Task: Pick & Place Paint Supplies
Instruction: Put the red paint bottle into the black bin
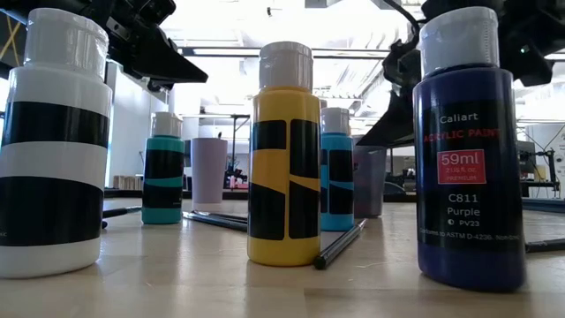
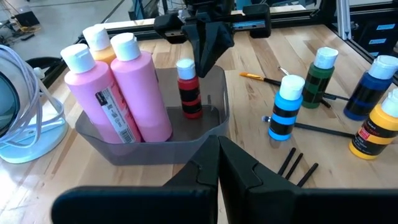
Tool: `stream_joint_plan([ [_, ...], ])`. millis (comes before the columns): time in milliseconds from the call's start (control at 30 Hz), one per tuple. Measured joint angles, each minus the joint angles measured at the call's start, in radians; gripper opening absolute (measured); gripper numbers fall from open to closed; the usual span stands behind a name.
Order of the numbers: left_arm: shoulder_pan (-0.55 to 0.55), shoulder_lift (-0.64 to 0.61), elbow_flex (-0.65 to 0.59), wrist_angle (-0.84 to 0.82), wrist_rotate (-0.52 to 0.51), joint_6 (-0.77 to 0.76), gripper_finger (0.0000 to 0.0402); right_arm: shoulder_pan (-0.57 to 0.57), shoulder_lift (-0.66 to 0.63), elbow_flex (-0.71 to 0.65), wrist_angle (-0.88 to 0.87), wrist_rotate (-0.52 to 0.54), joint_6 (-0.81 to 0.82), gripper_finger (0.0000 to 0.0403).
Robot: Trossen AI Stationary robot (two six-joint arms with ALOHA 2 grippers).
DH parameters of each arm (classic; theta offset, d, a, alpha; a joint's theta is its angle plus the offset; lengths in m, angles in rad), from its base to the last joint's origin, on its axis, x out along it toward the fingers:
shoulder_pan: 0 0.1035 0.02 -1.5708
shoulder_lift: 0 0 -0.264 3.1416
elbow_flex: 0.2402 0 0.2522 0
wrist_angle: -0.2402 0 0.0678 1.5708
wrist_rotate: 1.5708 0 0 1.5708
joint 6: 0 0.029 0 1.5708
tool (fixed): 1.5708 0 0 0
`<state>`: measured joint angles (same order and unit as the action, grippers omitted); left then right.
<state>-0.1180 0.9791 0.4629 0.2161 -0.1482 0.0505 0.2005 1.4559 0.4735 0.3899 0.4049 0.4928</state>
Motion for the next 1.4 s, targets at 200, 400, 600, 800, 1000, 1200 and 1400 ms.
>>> stream_joint_plan([
  [200, 0.000, 0.000, 0.000, 0.000, 0.000, 0.000, 0.0000, -0.015, 0.017, 0.000, 0.022, -0.013, -0.024, 0.0002],
  [400, 0.000, 0.000, 0.000, -0.001, 0.000, 0.000, 0.0000, -0.019, 0.019, -0.001, 0.021, 0.005, -0.027, 0.0002],
  [600, 0.000, 0.000, 0.000, -0.001, -0.001, 0.000, 0.0000, -0.019, 0.019, -0.001, 0.020, 0.033, -0.053, 0.0002],
  [800, 0.000, 0.000, 0.000, -0.001, -0.004, 0.000, 0.0000, -0.020, 0.021, -0.003, 0.018, 0.066, -0.072, 0.0002],
  [1000, 0.000, 0.000, 0.000, -0.001, -0.004, 0.000, 0.0000, -0.025, 0.021, -0.003, 0.017, 0.087, -0.079, 0.0002],
  [1200, 0.000, 0.000, 0.000, -0.001, -0.004, 0.000, 0.0000, -0.041, 0.021, -0.003, 0.028, 0.090, -0.102, 0.0002],
  [1400, 0.000, 0.000, 0.000, -0.001, -0.004, 0.000, 0.0000, -0.065, 0.021, -0.004, 0.039, 0.089, -0.117, 0.0002],
])
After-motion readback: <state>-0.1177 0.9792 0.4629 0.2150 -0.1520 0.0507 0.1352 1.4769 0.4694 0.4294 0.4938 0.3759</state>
